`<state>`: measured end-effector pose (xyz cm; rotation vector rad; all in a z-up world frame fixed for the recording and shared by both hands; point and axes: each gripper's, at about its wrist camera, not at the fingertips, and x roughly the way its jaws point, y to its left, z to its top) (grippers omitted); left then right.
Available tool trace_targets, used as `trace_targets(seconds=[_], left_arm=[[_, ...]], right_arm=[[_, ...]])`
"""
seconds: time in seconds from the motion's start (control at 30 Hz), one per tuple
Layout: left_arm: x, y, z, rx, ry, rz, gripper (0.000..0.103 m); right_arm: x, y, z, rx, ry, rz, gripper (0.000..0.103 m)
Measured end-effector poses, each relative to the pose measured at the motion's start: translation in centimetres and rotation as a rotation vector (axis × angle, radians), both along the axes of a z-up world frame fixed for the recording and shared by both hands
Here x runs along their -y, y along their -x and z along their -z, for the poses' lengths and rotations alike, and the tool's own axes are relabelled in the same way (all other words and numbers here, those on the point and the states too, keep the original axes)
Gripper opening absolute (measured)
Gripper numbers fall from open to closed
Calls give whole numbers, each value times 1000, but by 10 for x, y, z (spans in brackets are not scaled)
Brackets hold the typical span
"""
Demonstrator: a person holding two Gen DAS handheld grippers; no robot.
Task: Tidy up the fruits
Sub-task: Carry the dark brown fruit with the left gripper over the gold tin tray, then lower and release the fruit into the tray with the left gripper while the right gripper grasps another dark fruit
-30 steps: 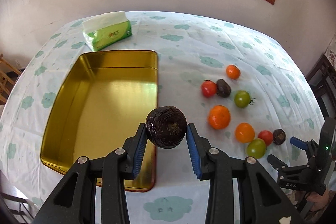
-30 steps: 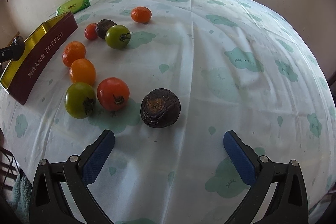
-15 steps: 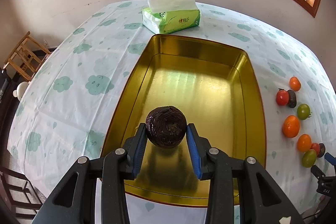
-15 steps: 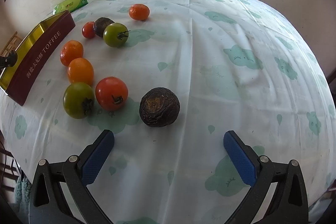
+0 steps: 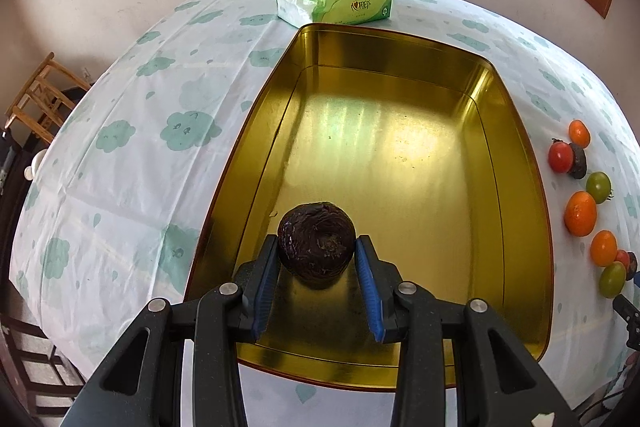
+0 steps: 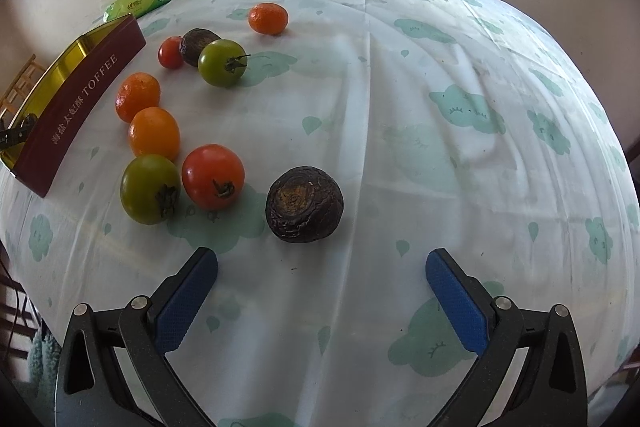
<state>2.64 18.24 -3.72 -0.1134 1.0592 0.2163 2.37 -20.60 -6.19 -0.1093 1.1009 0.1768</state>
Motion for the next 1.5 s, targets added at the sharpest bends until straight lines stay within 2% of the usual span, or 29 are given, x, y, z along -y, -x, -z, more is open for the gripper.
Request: trace_targets(seconds=[0.53,1.23,1.3,1.43,1.5], left_arm=[[16,6,5,-19,-50,17,34],[24,6,4,-20,-51,17,36],[23,6,4,-21,-52,17,36],[21,7,4,-20,-43,16,36],[20,6,4,-19,-37,14,36]], right_arm=[[-2,-1,1,7,2,22,103],[4,1,-5,64,-15,33,100],[5,0,-7,73,-16,33,91],[4,-3,-8,75,-23,23,80],[1,-3,-9,84,-22,9,68]])
